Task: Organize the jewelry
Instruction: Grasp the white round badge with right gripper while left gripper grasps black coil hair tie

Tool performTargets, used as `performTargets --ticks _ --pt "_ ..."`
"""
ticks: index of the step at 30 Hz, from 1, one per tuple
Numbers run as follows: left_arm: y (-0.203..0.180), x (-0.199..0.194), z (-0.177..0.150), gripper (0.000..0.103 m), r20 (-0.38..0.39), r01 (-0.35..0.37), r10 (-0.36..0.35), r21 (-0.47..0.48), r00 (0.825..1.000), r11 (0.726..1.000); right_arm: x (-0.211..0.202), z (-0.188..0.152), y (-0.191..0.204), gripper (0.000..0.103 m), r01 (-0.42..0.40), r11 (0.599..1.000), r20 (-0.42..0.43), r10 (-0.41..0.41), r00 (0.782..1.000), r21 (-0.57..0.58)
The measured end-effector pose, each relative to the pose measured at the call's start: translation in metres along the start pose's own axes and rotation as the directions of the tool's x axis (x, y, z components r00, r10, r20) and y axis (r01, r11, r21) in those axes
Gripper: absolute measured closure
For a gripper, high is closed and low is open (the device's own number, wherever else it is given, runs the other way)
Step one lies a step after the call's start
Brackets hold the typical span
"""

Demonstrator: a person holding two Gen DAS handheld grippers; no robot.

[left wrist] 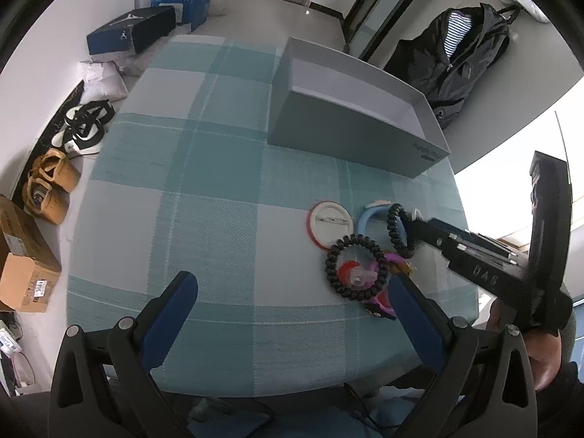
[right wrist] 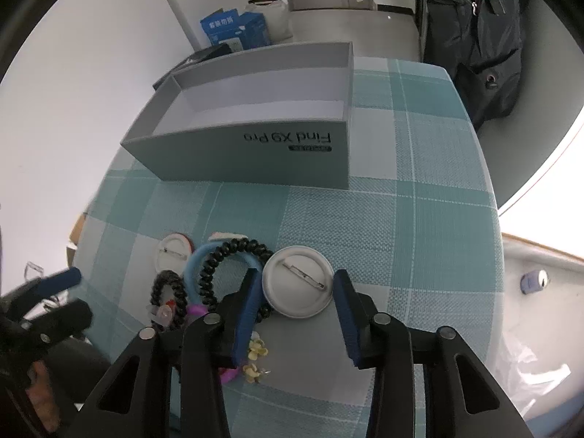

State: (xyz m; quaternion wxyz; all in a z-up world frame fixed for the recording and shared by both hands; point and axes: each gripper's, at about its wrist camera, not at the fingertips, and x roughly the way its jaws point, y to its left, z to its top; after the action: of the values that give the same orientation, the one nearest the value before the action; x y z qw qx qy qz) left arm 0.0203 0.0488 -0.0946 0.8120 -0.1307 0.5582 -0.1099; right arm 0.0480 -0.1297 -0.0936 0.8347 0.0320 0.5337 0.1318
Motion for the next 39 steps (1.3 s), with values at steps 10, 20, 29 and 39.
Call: performTargets --ticks 10,20,29,39 --pt "-0.023 0.018 -0.002 0.002 -0.041 0.021 -0.019 0.062 0.999 0.998 -0.014 -0.008 -0.006 0.069 -0.04 0.999 0.025 0.039 0.999 0.036" --pt "-0.045 0.042 0.004 0.022 -0.089 -0.043 0.056 0.14 0.994 0.989 -0.033 -0.005 -0.02 0.069 -0.086 0.995 0.079 0.081 0.994 0.054" --pt "-0.054 0.04 0.01 0.054 -0.091 -0.035 0.052 0.178 0.994 0.983 -0.042 -0.007 -0.031 0.069 -0.108 0.991 0.103 0.1 0.99 0.077" --pt "-0.051 0.021 0.006 0.067 -0.081 0.037 -0.023 0.17 0.996 0.985 -0.05 -0.006 -0.033 0.069 -0.117 0.99 0.127 0.107 0.986 0.076"
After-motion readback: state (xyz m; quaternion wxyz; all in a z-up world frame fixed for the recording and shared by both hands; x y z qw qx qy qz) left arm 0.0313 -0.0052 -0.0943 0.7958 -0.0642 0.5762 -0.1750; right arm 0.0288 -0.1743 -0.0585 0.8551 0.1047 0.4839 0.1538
